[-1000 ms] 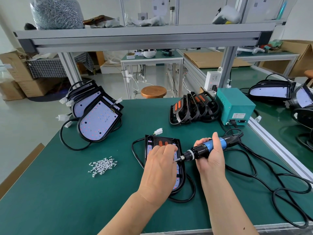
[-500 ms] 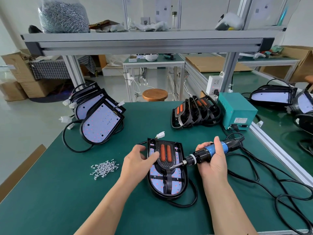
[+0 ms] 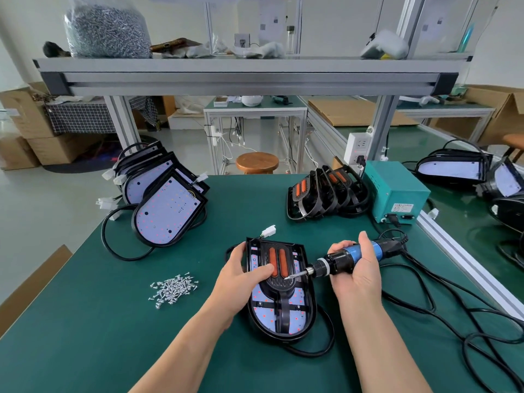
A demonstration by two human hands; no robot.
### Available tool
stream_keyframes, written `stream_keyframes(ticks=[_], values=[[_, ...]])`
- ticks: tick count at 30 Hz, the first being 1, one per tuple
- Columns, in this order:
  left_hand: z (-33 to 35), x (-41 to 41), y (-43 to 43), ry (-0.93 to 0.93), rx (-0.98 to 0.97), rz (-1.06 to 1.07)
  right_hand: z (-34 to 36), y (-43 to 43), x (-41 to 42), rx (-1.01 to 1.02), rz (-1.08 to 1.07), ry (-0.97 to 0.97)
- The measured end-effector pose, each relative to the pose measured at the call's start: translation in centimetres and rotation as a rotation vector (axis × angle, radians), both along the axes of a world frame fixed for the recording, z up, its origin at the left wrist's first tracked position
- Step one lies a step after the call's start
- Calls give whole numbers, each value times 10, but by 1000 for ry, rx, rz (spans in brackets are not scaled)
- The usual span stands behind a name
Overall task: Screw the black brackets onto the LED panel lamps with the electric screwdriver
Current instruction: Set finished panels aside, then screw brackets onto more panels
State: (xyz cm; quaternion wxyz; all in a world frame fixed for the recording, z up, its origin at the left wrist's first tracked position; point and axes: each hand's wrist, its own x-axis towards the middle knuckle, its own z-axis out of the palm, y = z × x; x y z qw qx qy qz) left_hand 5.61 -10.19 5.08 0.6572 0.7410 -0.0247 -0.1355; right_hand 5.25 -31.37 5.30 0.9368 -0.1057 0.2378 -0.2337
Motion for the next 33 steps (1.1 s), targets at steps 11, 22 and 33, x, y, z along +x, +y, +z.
stream_keyframes(ticks=[11,22,33], values=[[-11,5,0,-49,-39,-15,74,23,31,-575,-146,-83],[-15,8,0,-66,-47,-22,93,72,57,-923,-181,-161],[-17,10,-1,-67,-39,-19,86,85,71,-1016,-139,-138]])
